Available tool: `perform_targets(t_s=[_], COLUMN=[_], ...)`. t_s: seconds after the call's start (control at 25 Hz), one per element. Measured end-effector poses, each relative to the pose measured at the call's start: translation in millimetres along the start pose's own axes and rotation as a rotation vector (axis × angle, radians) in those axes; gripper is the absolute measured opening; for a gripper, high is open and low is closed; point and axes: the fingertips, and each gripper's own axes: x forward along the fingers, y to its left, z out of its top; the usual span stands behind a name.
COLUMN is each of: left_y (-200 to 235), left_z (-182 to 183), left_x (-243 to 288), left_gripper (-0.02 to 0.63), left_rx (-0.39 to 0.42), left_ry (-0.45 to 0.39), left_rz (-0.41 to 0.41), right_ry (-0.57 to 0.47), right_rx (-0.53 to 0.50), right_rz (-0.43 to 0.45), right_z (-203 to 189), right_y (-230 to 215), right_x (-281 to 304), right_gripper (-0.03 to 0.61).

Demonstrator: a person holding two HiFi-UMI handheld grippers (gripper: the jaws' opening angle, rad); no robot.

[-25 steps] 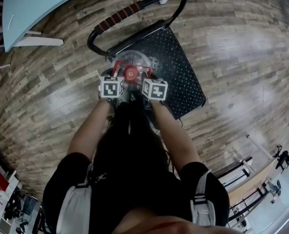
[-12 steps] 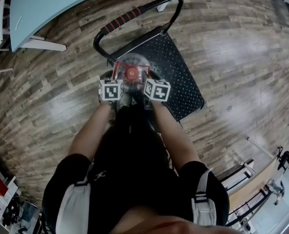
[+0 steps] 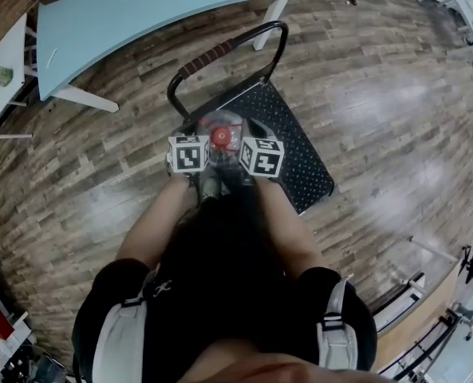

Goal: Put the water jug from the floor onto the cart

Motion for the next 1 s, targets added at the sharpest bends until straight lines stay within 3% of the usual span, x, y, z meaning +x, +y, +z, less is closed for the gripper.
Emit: perform_targets(t_s=[0.36,1.0], left_y=[-15,-32], left_z=[77,157], left_x=[-45,-85], left_gripper=[0.000,0.000], left_rx=[0.021,0.051], left_ry=[-0.168,-0.317], left_rz=[-0.035,-0.038], right_ry=[-0.139,-0.302], right_rx=[-0.023,-0.065], right_rz=[0.007,0.055], right_z=[71,161], right_y=[18,37], right_x=[-33,-64], right_gripper=[0.012,0.012])
